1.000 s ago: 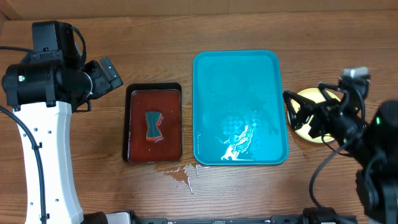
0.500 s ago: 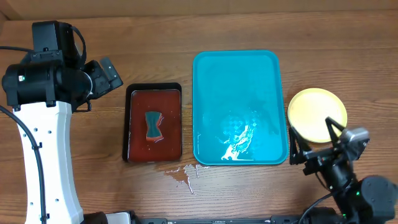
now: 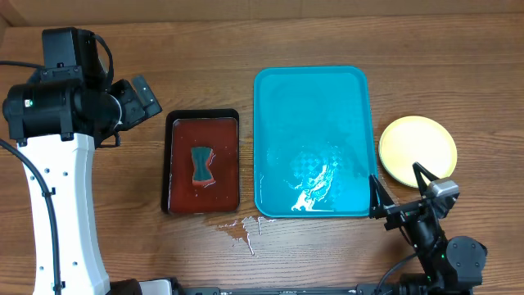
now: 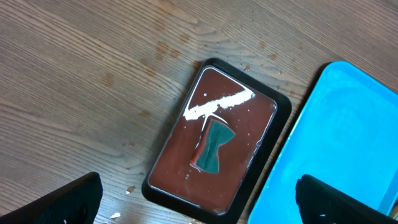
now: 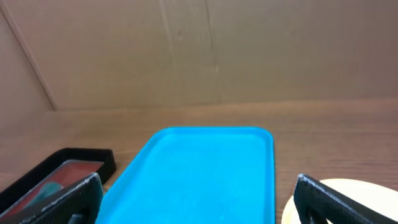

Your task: Clean dirty plates on tray and stack at the side

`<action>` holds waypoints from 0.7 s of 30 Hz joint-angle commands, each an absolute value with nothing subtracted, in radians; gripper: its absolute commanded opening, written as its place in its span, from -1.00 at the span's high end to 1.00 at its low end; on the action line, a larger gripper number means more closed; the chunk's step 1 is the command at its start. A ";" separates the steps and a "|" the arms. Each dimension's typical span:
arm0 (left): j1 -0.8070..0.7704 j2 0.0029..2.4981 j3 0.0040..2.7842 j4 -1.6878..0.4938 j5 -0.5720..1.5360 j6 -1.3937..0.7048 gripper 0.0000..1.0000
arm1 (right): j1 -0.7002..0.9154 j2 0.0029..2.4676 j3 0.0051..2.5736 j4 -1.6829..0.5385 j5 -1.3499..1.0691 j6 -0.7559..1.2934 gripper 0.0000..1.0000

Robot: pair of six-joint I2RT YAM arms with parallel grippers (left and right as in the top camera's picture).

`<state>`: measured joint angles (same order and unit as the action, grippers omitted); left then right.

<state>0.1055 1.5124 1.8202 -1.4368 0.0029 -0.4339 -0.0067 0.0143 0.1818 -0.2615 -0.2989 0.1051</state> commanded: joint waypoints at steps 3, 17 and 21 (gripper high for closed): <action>0.110 1.518 1.831 -1.436 -0.010 -0.418 -1.00 | -0.011 0.003 0.077 -0.104 -0.289 0.104 -1.00; 0.112 1.518 1.831 -1.436 -0.010 -0.418 -0.99 | -0.011 0.003 0.008 -0.057 -0.281 0.104 -1.00; 0.112 1.518 1.831 -1.436 -0.010 -0.418 -1.00 | -0.011 0.003 0.008 -0.057 -0.281 0.104 -1.00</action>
<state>0.1055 1.5120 1.8202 -1.4364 0.0029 -0.4339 -0.0067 0.0109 0.0181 -0.0616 -0.2882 0.1047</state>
